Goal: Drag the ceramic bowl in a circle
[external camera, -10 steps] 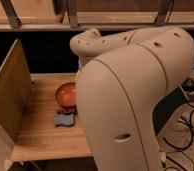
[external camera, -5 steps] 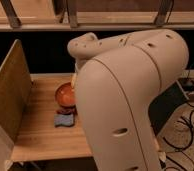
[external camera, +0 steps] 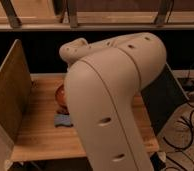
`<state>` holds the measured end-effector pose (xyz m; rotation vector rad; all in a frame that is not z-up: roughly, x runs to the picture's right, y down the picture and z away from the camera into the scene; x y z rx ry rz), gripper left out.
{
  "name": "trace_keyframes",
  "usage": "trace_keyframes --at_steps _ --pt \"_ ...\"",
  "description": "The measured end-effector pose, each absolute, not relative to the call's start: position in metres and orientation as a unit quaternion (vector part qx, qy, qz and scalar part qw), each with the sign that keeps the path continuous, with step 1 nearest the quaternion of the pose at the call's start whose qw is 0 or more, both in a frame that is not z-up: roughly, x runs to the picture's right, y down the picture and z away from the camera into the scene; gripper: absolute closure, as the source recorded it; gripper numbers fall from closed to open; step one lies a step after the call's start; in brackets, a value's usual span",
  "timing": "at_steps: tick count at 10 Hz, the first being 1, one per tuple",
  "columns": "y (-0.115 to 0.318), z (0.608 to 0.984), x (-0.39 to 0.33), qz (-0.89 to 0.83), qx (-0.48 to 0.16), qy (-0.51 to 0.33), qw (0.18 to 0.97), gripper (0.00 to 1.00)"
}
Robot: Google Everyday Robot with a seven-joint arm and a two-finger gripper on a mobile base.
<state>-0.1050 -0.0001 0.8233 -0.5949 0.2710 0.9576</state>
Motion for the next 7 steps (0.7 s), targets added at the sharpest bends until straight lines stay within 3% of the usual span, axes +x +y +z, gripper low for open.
trace_keyframes --at_steps 3,7 --pt "0.019 0.858 -0.117 0.429 -0.291 0.167 0.839 0.20" --pt "0.013 0.910 -0.103 0.493 -0.260 0.226 0.799 0.20"
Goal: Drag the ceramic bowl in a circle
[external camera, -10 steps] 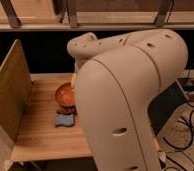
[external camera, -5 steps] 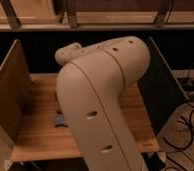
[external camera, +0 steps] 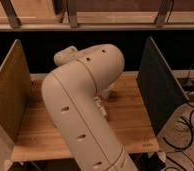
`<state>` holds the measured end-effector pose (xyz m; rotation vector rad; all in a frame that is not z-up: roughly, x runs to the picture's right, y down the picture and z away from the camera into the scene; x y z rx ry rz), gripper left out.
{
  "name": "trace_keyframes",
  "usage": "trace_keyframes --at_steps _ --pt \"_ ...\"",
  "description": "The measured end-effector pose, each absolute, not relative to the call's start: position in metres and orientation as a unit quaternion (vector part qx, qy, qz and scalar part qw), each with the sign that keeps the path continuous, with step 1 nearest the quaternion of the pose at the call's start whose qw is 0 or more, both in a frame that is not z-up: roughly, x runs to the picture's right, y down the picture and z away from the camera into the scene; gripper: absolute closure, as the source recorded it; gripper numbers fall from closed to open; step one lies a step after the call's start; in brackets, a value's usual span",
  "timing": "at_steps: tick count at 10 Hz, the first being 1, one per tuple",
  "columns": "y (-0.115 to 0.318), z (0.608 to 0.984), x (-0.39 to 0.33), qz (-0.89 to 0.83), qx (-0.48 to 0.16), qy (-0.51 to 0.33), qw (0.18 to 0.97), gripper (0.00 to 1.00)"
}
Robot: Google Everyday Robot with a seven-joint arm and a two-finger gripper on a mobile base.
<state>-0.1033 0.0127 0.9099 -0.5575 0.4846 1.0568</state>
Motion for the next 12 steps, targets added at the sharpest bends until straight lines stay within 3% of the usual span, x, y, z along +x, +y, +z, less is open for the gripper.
trace_keyframes --at_steps 7,12 --pt "0.016 0.967 -0.106 0.548 -0.307 0.210 0.749 0.20" --pt "-0.033 0.990 -0.117 0.512 -0.240 0.103 0.818 0.20"
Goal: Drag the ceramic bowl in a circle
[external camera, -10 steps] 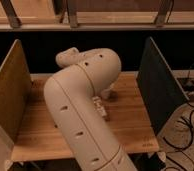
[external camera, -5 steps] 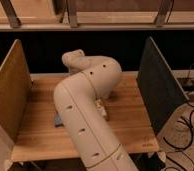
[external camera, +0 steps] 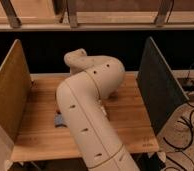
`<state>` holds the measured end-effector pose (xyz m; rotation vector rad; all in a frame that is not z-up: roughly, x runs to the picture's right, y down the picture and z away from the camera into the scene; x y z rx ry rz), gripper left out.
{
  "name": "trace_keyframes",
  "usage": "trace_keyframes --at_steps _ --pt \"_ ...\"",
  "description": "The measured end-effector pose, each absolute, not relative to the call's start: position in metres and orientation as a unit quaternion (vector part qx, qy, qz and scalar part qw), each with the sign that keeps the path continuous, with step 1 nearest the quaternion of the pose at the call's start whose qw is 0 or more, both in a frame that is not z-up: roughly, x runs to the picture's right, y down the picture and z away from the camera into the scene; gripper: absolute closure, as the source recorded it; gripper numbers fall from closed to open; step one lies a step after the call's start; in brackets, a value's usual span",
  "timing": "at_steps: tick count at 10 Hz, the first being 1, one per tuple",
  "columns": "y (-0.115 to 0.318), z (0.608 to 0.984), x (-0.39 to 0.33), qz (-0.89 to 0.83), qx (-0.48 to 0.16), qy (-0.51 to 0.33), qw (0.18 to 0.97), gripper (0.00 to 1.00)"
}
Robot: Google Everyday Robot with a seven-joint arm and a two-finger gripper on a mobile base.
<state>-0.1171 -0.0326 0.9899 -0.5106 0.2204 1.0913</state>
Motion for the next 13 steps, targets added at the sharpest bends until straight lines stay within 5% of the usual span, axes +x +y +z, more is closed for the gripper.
trace_keyframes --at_steps 7,13 --pt "-0.015 0.991 -0.116 0.526 -0.268 0.099 0.801 0.22" --pt "-0.008 0.996 -0.104 0.524 -0.269 0.124 0.798 0.79"
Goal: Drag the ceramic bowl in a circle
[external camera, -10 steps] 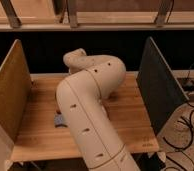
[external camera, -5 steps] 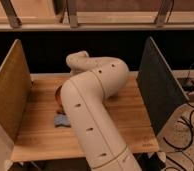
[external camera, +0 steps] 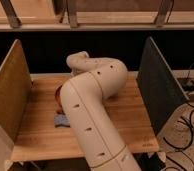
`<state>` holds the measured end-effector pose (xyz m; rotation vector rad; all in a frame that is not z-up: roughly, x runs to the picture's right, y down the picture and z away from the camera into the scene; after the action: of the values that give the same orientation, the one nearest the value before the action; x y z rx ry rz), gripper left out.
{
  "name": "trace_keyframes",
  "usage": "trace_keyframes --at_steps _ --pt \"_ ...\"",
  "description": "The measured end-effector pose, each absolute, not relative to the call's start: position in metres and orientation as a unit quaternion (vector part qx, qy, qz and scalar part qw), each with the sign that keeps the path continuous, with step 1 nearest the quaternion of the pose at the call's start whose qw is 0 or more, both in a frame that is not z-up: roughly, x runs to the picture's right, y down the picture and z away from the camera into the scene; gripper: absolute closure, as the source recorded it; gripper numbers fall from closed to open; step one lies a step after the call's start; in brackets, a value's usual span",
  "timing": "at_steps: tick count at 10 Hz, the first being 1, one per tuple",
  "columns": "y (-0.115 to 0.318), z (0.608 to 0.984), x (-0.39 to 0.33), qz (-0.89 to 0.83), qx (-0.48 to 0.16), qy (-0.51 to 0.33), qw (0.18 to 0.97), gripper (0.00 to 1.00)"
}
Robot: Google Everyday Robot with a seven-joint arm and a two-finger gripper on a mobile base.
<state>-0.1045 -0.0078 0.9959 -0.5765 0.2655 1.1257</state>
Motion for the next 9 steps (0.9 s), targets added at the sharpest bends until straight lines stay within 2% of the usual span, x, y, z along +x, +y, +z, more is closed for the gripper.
trace_keyframes --at_steps 1,3,6,9 --pt "-0.004 0.996 -0.104 0.520 -0.272 0.132 0.799 0.89" --pt "-0.002 0.994 -0.108 0.514 -0.273 0.139 0.801 1.00" --pt "-0.023 0.977 -0.116 0.495 -0.251 0.146 0.819 1.00" --pt "-0.035 0.960 -0.089 0.477 -0.219 0.203 0.827 1.00"
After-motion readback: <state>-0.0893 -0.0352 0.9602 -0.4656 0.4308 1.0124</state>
